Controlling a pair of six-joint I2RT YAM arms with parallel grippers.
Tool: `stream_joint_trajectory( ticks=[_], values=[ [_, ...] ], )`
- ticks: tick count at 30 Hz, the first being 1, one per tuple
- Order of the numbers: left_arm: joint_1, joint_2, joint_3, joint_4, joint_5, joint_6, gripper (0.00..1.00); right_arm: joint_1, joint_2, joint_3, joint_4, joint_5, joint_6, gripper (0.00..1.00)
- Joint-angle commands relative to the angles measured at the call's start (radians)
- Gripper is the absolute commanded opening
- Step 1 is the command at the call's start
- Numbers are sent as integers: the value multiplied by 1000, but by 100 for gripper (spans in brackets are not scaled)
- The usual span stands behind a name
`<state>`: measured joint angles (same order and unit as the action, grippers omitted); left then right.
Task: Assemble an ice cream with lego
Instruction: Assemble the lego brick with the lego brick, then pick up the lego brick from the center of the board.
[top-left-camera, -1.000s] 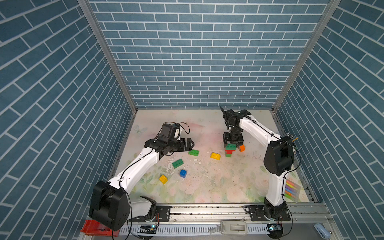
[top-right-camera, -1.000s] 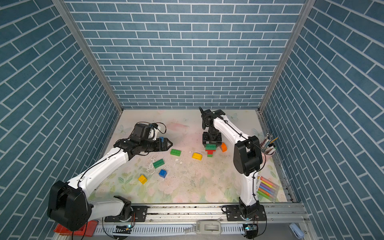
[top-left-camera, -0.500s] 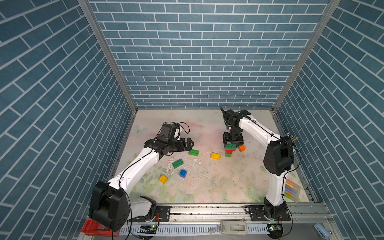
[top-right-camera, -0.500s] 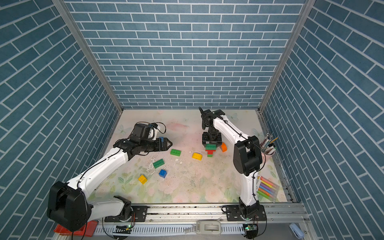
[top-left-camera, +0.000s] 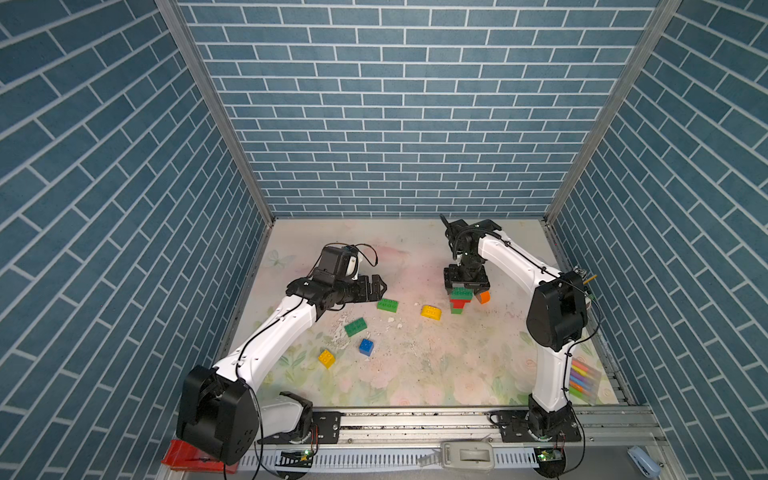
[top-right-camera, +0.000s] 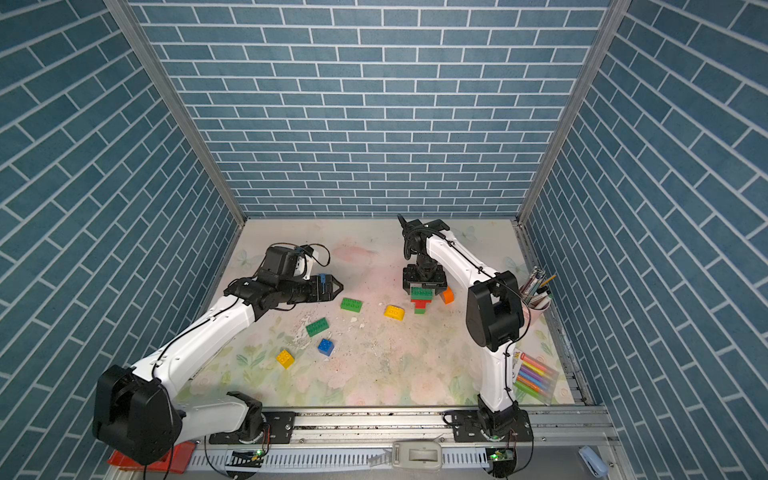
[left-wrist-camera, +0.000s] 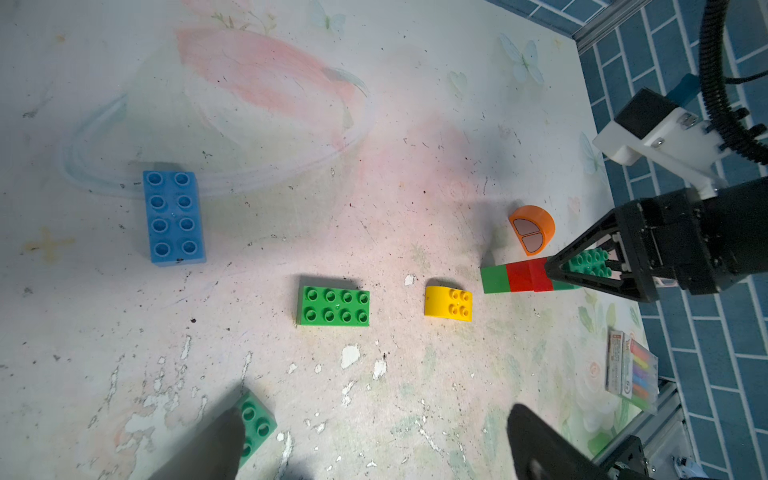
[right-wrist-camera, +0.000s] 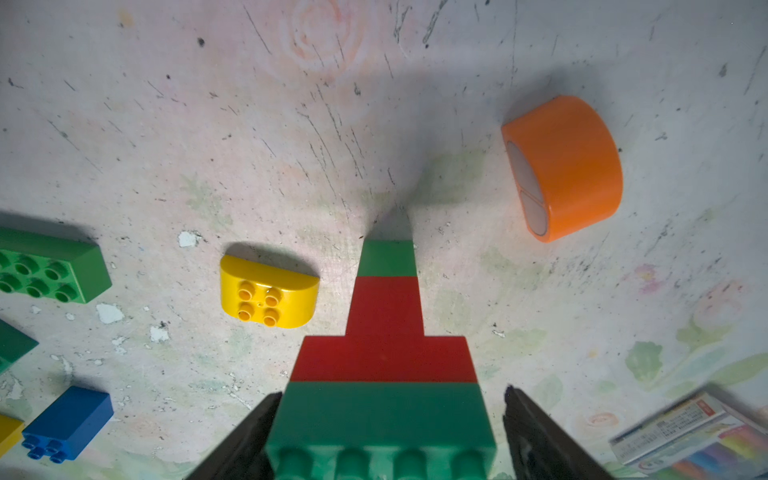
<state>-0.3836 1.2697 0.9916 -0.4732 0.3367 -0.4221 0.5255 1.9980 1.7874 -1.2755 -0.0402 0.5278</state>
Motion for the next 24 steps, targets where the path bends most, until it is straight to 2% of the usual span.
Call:
stream_joint_trajectory(
  ticks=[1,8,14,21,24],
  values=[
    [10,-21,22,-32,-5,21,100,5,-54,31,-39,5,22,91],
    [15,-19,27,-36,-1,22,100,-8,-120,126,-133,30,-13,91],
    [15,-12,36,-40,5,25,100,-109,-150,139,-151,87,-101,88],
    [14,-10,47,-48,2,28,100,-207,-124,45,-10,97,-228,83],
    [15,-10,44,-45,2,24,100,-220,-116,-56,136,90,-311,79]
  ],
)
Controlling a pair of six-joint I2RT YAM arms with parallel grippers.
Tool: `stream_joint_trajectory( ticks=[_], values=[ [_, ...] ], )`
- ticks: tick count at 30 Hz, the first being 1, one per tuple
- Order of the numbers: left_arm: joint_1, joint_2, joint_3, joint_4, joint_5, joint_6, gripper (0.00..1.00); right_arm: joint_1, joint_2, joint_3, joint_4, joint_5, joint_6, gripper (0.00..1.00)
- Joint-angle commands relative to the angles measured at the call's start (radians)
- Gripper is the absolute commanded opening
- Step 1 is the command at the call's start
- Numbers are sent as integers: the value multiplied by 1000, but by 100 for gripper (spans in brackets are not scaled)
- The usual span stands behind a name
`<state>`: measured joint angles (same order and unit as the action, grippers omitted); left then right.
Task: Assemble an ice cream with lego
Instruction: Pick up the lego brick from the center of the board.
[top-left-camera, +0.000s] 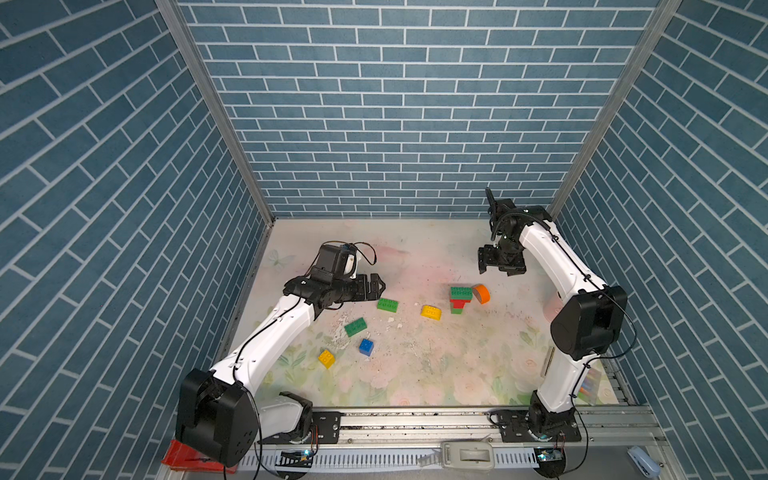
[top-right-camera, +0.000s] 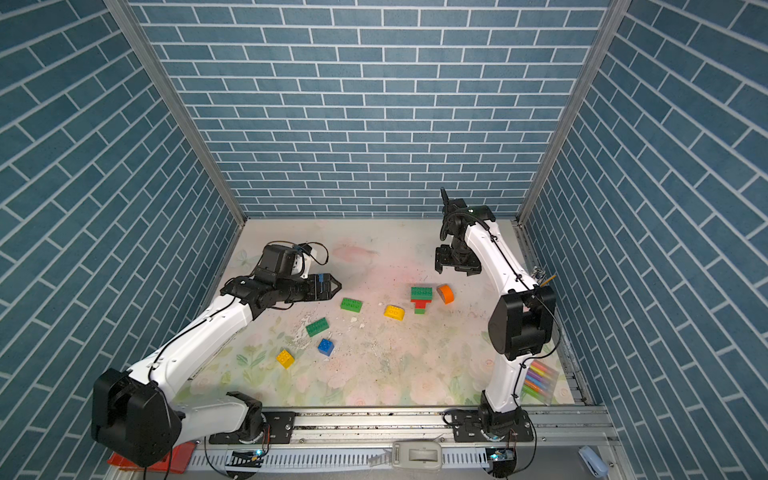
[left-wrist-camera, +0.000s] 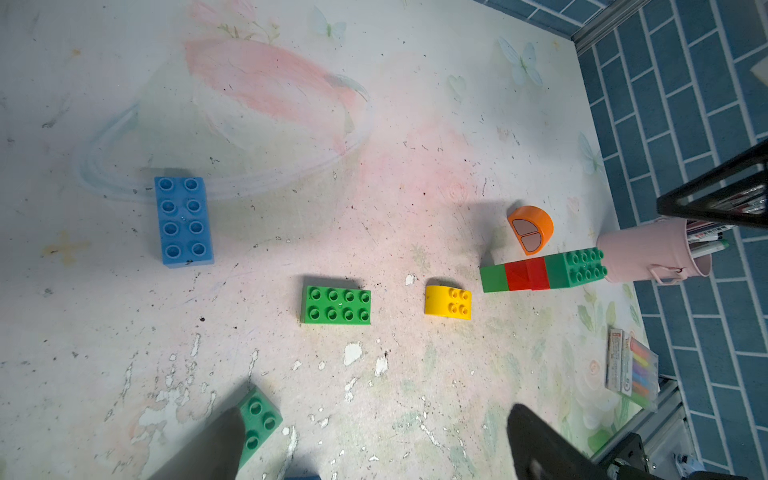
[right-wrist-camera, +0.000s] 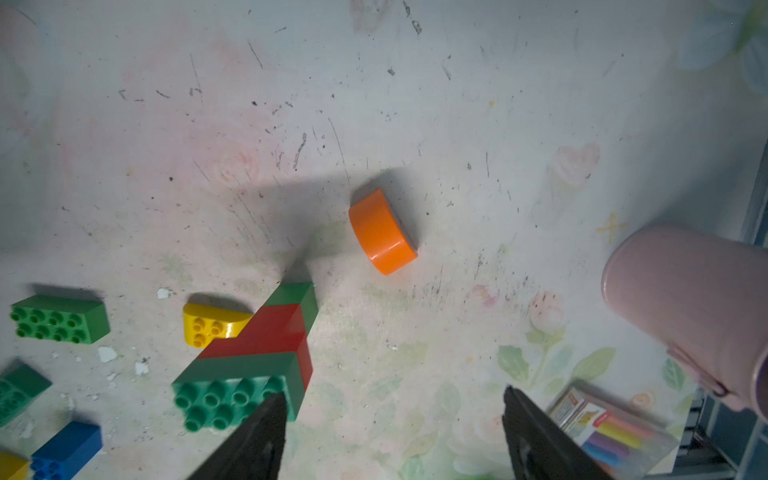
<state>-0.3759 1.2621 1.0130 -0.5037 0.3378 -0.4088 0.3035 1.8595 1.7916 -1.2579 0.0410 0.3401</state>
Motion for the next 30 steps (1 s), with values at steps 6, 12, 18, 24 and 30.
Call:
stream_joint_trajectory(
  ticks=[6,12,18,24,30],
  values=[
    [6,-3,22,-18,-5,8,100,-31,20,-240,368,-15,-217,72],
    [7,-5,21,-20,-13,5,100,-45,71,-250,406,-44,-272,65],
    [7,-5,24,-22,-20,2,100,-46,111,-267,402,-86,-292,58],
    [6,-4,24,-22,-25,-2,100,-45,96,-298,399,-119,-308,57],
    [7,-4,27,-22,-25,-5,100,-44,102,-317,360,-100,-332,55]
  ],
)
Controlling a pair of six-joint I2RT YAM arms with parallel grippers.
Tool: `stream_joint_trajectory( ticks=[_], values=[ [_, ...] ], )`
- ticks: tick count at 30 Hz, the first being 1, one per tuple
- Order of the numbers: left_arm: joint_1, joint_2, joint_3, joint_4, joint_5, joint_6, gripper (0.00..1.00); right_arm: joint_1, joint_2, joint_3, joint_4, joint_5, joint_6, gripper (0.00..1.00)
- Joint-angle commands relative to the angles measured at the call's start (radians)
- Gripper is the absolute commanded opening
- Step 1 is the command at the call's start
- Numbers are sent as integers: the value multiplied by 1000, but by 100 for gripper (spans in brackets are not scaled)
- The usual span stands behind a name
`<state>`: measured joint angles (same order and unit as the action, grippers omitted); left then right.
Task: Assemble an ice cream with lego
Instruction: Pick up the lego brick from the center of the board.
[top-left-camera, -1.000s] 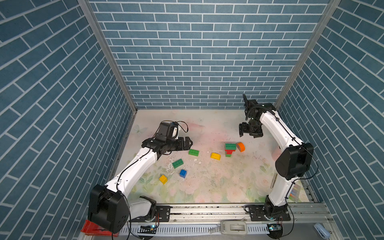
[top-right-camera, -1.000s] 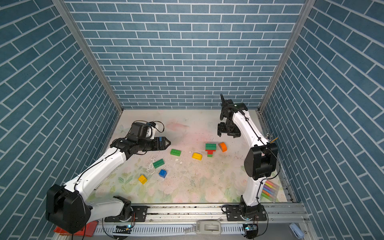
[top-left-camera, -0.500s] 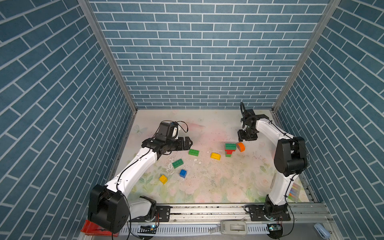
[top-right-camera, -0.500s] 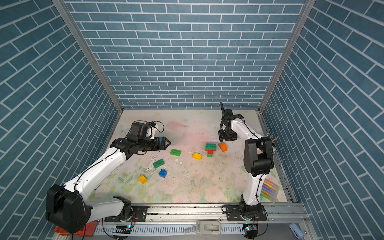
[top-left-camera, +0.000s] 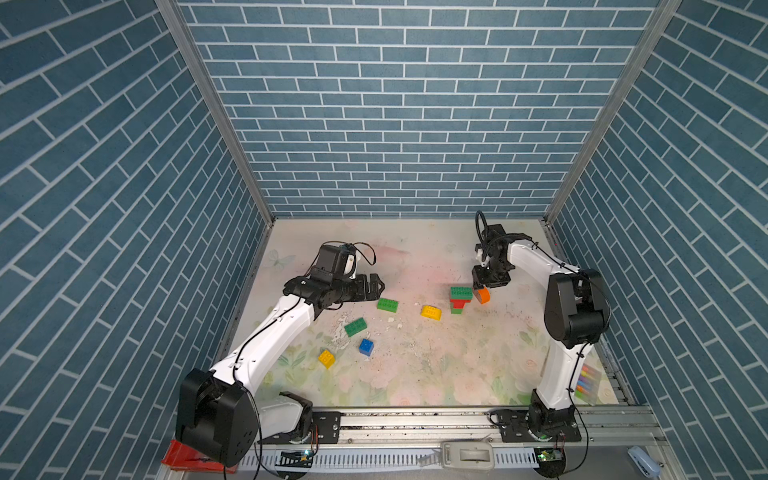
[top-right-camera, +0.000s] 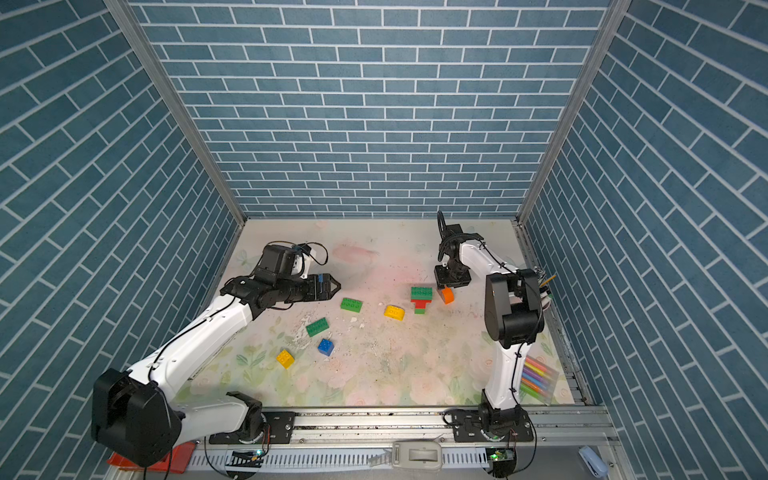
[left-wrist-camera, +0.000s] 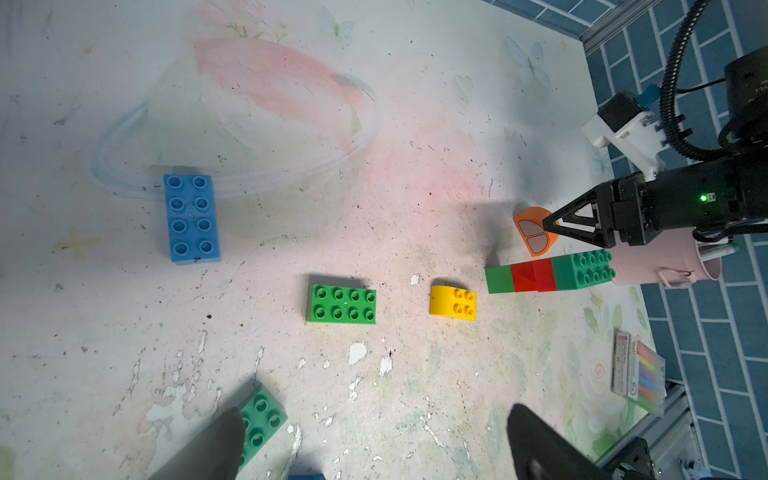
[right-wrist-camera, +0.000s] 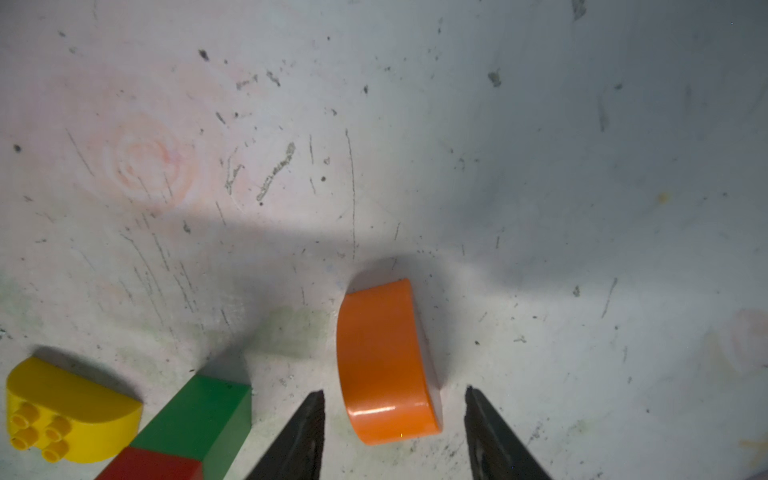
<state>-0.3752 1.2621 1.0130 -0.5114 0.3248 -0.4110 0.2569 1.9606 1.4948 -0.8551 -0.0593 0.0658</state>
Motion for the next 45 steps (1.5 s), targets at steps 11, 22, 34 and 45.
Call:
stream_joint_trajectory(
  ticks=[11,22,34,45],
  values=[
    [7,-16,19,-25,-16,-5,100,4,-3,-34,-33,6,-76,50],
    [6,-48,-5,-28,-26,-20,99,12,-2,-35,-32,7,-88,44],
    [6,-65,-14,-35,-37,-24,99,21,14,-25,-42,26,-104,28],
    [6,-67,-17,-24,-35,-23,100,19,-83,49,-159,62,-198,0]
  ],
)
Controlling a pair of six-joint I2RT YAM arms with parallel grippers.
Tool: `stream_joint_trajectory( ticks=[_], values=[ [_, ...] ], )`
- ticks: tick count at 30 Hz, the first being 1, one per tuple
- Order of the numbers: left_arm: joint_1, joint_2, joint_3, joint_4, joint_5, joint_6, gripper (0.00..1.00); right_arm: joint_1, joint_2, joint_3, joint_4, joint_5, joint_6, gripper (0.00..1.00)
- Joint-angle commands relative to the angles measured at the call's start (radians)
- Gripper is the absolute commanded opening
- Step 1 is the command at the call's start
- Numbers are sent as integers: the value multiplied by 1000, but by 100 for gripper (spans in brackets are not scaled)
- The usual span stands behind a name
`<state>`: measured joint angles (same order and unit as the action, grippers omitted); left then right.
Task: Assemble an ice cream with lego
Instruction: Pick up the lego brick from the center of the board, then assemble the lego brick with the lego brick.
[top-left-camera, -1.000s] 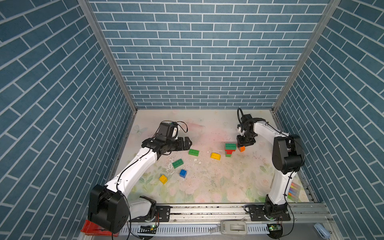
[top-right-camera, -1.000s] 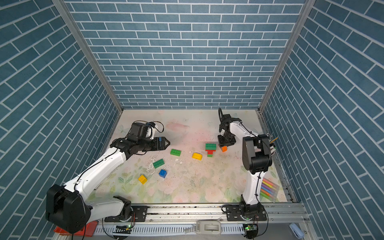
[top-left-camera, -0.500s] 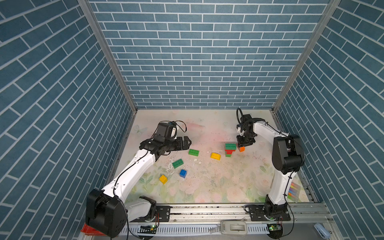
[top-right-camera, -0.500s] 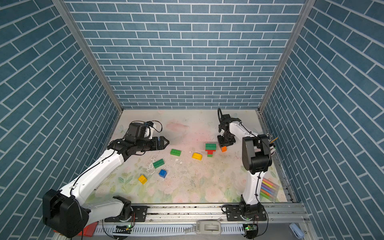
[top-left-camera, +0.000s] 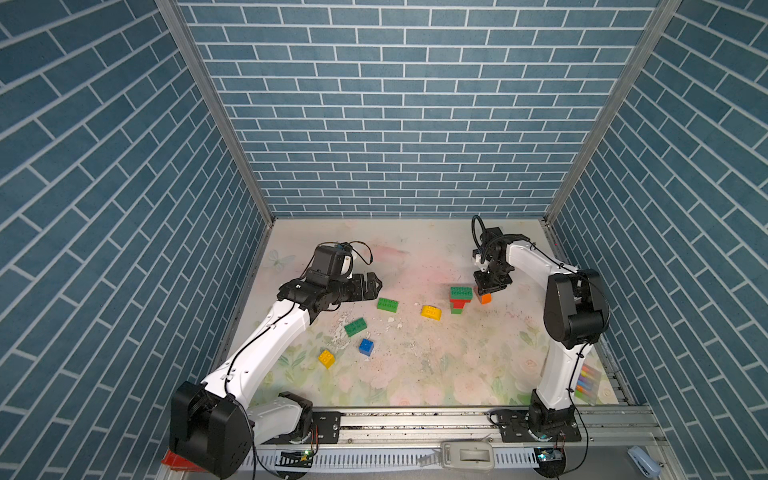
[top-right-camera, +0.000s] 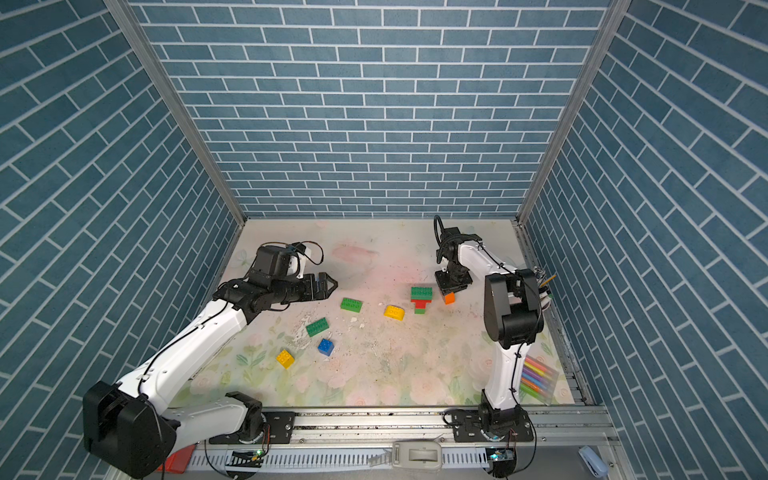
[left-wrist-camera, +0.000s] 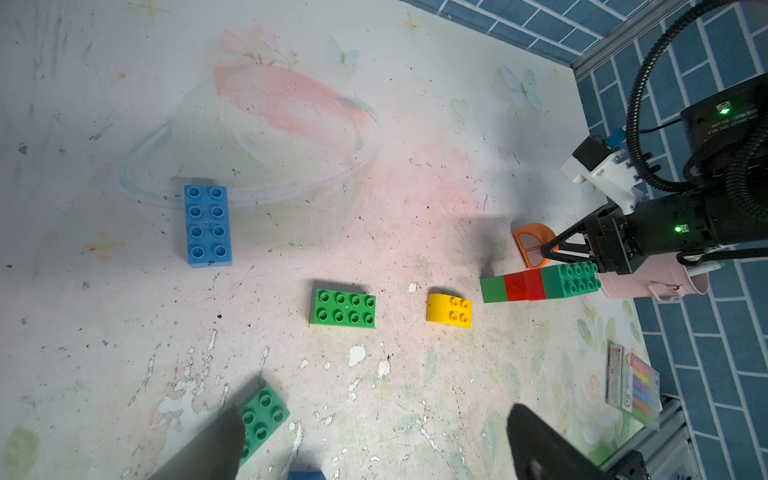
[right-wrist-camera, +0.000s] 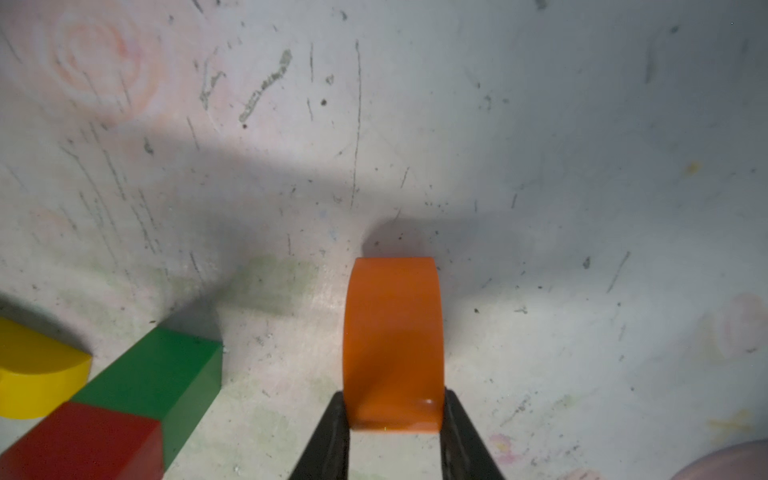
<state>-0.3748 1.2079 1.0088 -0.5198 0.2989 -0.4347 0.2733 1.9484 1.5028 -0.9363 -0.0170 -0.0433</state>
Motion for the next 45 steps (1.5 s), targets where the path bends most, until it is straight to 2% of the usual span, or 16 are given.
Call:
stream_joint_trajectory(
  ticks=[1,9,15,18,22,29,40,45],
  values=[
    [6,-13,-15,-14,-8,1,100,3,-84,48,-90,22,-104,0],
    [5,-13,-10,-16,-1,10,100,-8,-166,153,-242,-16,-246,0],
    [6,-11,-6,-17,9,17,100,-10,-195,273,-381,-182,-400,0],
    [5,-9,-1,-20,12,25,100,-9,-212,310,-473,-308,-562,0],
    [5,-5,5,-28,20,36,99,-4,-221,381,-564,-346,-741,0],
    [5,-6,7,-45,28,50,99,63,-200,434,-585,-233,-937,0],
    [8,-11,-2,-45,32,52,100,125,-96,513,-563,-207,-1055,0],
    [6,-13,-4,-45,31,50,99,143,-75,490,-566,-198,-1053,0]
  ],
)
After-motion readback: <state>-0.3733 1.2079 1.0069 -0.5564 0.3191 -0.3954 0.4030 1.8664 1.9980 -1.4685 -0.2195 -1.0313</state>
